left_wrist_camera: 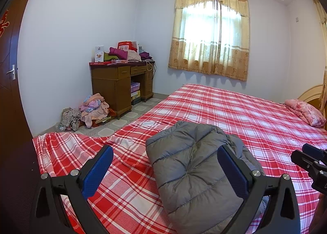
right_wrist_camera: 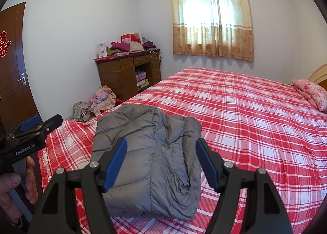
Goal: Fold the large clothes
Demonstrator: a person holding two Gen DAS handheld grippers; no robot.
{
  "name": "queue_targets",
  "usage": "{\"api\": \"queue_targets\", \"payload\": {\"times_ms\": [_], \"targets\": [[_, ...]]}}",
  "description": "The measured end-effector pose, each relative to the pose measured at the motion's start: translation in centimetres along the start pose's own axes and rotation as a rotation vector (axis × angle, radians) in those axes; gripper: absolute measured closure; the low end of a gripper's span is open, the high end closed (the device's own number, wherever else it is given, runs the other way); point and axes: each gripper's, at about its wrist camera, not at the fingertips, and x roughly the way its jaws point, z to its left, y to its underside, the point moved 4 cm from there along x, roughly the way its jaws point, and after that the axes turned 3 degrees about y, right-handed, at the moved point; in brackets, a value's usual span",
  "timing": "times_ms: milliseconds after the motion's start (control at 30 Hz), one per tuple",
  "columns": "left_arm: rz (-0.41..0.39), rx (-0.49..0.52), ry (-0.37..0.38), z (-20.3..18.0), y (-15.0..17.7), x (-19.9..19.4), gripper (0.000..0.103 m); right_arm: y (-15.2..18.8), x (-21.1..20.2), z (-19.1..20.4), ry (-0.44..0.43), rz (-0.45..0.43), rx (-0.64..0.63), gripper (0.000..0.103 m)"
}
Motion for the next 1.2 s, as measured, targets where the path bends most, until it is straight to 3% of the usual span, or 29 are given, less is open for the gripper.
{"api": "queue_targets", "payload": {"times_ms": [1200], "targets": [[0.012,0.005,-0.015,-0.11,0.43,0.41,0.001,-0.14,-0.72,-0.46,-0.003,-0.006,-0.001,0.030]]}}
